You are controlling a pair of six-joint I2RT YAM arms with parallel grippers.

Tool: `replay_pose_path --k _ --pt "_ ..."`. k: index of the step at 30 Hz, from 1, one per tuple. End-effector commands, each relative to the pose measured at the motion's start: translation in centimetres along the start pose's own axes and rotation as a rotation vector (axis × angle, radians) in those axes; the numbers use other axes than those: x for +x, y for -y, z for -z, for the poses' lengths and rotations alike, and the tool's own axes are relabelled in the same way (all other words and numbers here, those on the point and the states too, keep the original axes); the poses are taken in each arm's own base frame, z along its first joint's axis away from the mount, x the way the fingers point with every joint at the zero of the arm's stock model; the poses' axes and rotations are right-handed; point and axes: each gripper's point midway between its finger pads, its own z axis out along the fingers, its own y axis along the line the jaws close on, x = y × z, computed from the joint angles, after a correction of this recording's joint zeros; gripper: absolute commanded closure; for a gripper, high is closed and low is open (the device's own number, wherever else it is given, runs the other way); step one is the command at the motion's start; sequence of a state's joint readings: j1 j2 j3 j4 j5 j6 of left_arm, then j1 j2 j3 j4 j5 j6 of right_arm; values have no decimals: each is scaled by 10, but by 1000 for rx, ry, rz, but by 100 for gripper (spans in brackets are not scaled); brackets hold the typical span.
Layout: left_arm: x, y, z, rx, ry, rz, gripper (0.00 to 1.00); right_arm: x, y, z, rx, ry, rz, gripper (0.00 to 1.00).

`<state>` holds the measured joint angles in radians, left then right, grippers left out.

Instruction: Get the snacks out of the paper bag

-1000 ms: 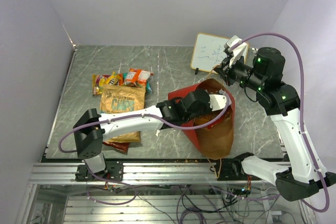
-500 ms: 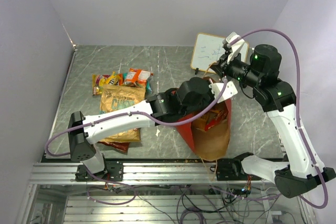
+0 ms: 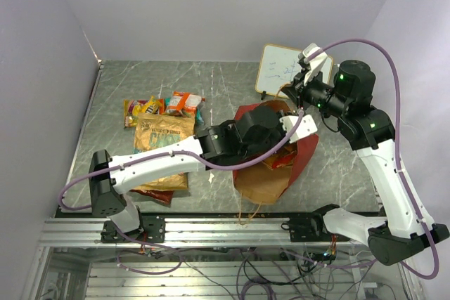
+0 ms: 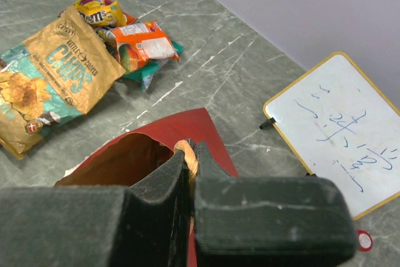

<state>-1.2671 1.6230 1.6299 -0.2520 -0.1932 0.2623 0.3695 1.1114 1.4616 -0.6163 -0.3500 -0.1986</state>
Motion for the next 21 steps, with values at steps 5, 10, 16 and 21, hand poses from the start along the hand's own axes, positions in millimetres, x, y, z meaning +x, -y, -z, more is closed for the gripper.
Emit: replay_pose_path --k 5,10,16,21 --pt "44 11 2 11 -45 -65 37 -22 3 8 21 69 27 100" --pt "82 5 -1 -20 -98 -163 24 -25 3 10 18 69 32 100" --pt "111 1 -28 -35 -167 -277 24 -26 3 11 17 67 35 100" --pt "117 -2 -57 -6 -179 -300 26 -29 3 10 15 75 32 100"
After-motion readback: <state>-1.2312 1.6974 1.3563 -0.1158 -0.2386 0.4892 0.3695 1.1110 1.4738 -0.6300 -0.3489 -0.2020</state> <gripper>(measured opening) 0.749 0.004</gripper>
